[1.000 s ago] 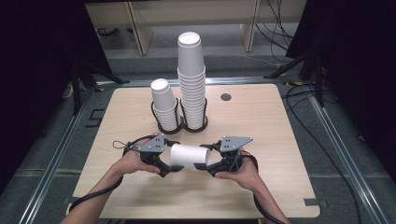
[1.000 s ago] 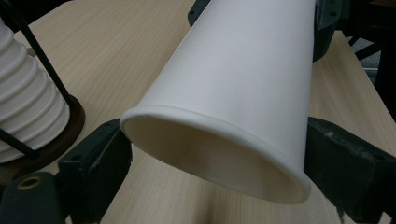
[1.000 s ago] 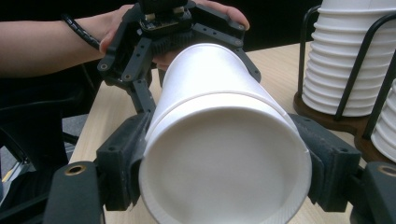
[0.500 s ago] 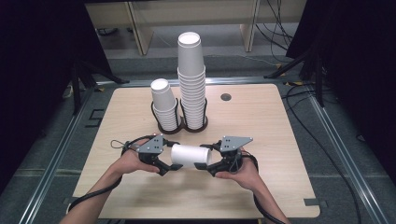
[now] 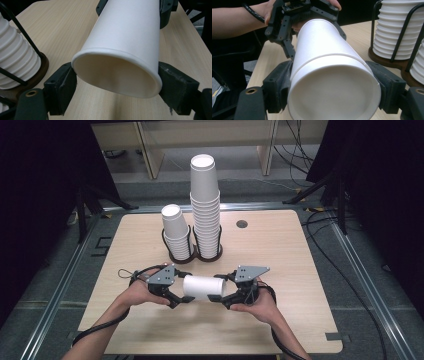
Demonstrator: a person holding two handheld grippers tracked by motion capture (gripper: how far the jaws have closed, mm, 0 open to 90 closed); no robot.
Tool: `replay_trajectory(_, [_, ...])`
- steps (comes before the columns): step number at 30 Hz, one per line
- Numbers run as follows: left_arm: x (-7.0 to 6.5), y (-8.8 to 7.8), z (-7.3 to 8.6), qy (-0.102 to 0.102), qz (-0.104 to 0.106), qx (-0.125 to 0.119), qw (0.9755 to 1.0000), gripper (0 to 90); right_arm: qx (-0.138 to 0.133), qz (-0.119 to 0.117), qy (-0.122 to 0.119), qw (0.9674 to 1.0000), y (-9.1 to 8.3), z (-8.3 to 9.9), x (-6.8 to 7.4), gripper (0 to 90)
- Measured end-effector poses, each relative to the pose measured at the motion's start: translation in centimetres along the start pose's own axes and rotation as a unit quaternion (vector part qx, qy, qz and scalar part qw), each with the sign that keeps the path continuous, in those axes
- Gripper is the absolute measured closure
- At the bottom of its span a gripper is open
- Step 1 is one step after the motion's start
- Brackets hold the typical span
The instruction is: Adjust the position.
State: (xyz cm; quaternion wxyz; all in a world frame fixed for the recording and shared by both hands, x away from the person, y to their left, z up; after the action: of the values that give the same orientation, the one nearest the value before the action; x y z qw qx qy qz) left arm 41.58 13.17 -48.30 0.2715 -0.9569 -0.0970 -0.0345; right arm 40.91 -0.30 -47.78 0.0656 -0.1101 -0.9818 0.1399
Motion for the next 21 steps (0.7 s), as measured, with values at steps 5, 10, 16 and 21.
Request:
replay_trajectory(5, [0.04, -0.05, -0.15, 0.009, 0.000, 0.006, 0.9999, 21.2, 0.001, 0.006, 0.003, 1.0000, 0.02, -0.15, -0.02, 25.2])
replay_trajectory(10, [0.05, -0.13, -0.19, 0.008, -0.002, 0.005, 1.0000, 21.9, 0.008, 0.005, 0.008, 0.9999, -0.09, -0.04, -0.03, 24.1])
replay_trajectory(16, [0.12, -0.13, -0.16, 0.010, -0.004, 0.008, 0.9999, 21.9, -0.001, 0.007, 0.006, 1.0000, 0.04, -0.10, -0.18, 22.3])
replay_trajectory(21, [0.37, -0.25, -0.06, 0.019, -0.009, 0.019, 0.9996, 22.0, 0.005, 0.010, 0.009, 0.9999, -0.05, -0.06, -0.24, 19.4])
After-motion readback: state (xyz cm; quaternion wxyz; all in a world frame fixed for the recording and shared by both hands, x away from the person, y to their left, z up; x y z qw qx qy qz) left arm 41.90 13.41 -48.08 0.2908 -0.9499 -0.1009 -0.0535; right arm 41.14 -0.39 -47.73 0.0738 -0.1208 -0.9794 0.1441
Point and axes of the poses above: each handheld gripper's, and its own axes: y roughly forward along the jaws, z roughly out of its underside, x roughly to its left, the point moved 9 cm from there along y, roughly forward along the jaws
